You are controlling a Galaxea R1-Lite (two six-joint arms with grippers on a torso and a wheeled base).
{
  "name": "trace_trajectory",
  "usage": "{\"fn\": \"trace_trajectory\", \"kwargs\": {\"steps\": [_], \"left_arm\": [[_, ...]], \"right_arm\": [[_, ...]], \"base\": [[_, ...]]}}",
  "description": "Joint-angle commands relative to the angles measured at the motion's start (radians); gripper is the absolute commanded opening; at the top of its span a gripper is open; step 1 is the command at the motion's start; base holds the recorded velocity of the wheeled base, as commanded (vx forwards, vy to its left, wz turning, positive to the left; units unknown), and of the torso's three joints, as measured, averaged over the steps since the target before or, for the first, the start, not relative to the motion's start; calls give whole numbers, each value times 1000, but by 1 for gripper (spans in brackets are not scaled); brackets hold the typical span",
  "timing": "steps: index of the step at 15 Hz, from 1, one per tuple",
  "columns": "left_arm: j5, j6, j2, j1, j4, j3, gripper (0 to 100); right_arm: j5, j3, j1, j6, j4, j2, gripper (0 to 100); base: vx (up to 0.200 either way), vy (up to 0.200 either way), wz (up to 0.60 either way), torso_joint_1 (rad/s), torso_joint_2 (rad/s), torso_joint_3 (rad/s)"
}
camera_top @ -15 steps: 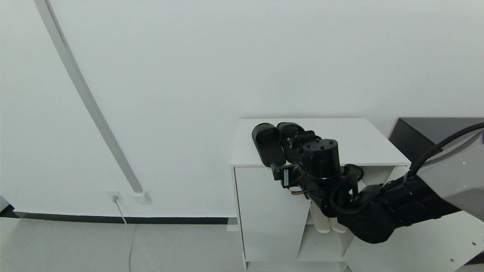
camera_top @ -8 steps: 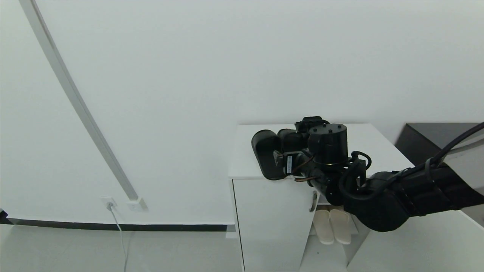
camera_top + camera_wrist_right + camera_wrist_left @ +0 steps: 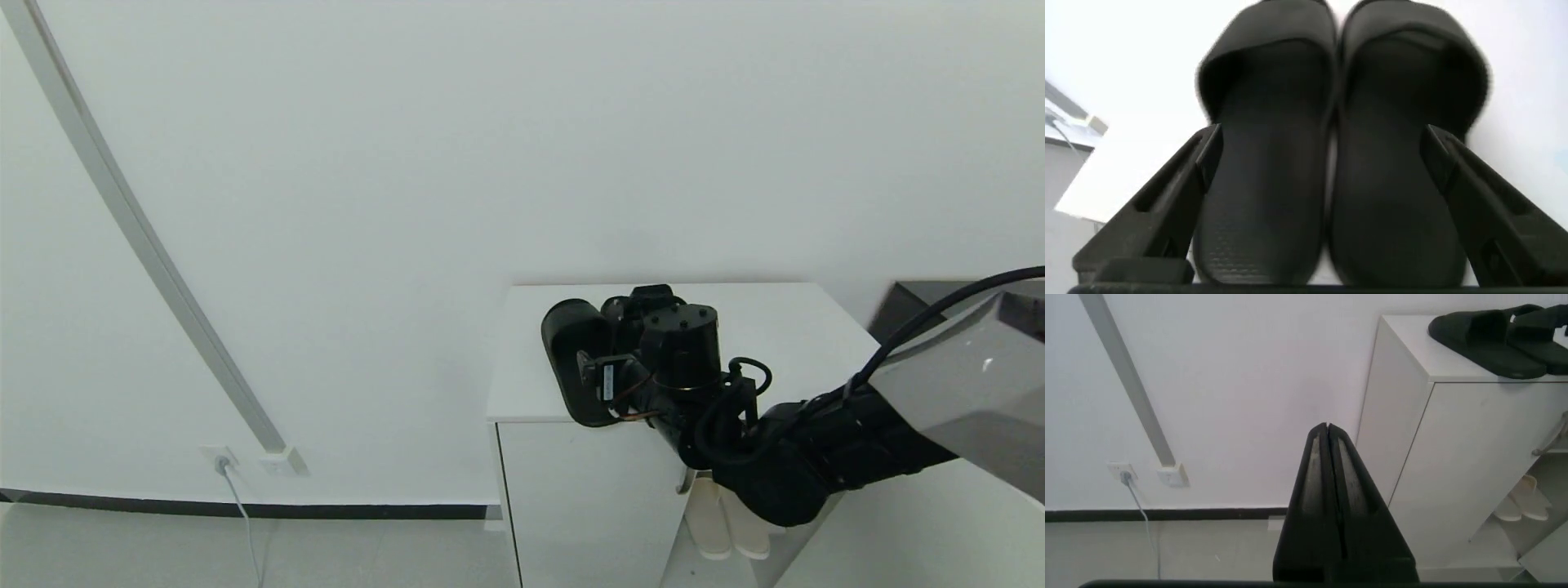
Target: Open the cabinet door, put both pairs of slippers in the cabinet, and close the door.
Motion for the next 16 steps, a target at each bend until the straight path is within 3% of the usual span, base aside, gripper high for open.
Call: {"fn": "trace_trajectory", "kwargs": {"steps": [1,10,16], "left_arm": [[1,-1,1,0,0,0,0],[4,-2,1,0,0,0,0],[4,-2,1,0,0,0,0]], "right_arm": [[1,-62,-15,-4,-6,90,100],[34,-319,-112,-83,-2,253,100],[41,-398,-118,-83,11,287,100]], "base": [[0,0,0,0,0,0],[0,0,0,0,0,0],[0,0,0,0,0,0]]}}
